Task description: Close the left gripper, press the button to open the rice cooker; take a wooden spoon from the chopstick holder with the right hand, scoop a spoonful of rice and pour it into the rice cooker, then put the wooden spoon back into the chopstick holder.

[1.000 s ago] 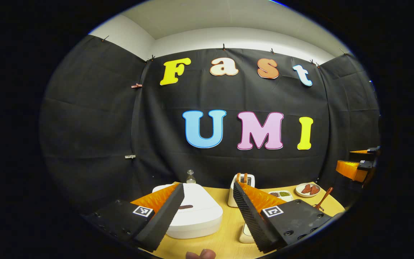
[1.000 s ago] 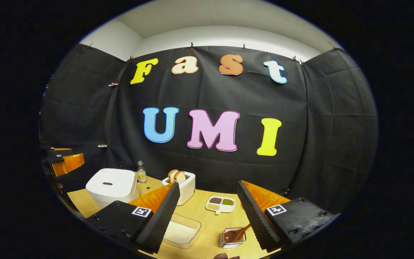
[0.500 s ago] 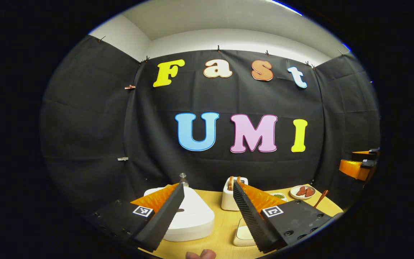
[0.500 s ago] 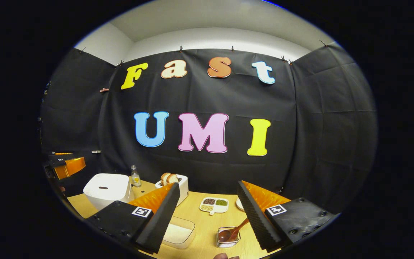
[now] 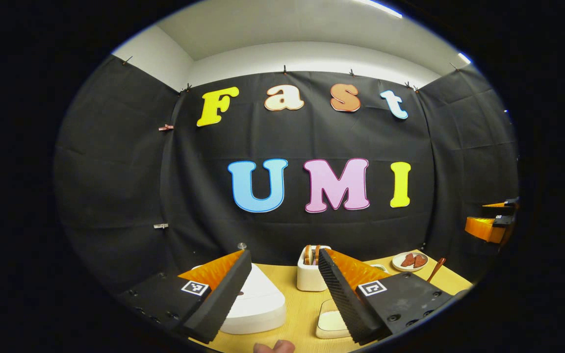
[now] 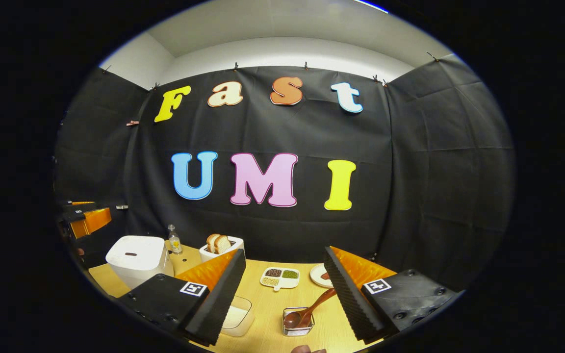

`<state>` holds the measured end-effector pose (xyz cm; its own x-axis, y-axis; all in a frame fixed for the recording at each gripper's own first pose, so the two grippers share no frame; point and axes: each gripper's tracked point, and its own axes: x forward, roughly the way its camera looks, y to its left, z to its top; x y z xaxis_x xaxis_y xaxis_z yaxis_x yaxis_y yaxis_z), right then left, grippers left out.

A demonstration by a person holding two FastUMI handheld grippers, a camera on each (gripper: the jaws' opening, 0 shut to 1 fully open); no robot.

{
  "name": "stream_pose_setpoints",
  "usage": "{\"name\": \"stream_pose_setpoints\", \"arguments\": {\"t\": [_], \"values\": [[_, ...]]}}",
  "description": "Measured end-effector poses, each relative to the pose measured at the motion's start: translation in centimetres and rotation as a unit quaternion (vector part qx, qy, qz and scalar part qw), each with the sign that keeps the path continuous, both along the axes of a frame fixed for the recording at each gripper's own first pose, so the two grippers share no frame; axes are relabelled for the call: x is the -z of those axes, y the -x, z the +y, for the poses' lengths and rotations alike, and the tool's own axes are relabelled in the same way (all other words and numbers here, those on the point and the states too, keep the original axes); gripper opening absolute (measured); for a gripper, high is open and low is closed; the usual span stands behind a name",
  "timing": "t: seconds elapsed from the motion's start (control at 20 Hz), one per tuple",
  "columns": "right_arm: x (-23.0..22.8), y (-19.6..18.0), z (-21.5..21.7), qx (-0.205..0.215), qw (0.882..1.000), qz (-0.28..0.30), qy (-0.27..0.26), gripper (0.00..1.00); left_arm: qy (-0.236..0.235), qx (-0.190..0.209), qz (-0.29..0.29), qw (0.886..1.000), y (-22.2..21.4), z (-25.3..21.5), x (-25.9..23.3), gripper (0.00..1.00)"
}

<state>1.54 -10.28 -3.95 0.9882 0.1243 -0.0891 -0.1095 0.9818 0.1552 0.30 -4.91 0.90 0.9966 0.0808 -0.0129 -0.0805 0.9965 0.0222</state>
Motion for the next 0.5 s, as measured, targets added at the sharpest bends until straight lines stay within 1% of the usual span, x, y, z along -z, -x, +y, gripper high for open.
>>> {"name": "stream_pose_setpoints", "arguments": {"t": [0.05, 0.15, 0.5], "values": [[-0.06, -0.01, -0.05, 0.001, 1.000, -0.001, 0.000, 0.99, -0.002, 0.001, -0.001, 1.000, 0.02, -0.02, -0.05, 0.96], [-0.08, -0.09, -0.13, 0.003, 1.000, -0.002, -0.001, 0.99, -0.003, 0.001, -0.003, 1.000, 0.02, 0.05, -0.15, 0.94], [-0.38, 0.24, 0.13, 0.000, 1.000, -0.004, 0.000, 0.99, 0.000, -0.001, -0.002, 1.000, 0.41, 0.31, -0.22, 0.94]]}}
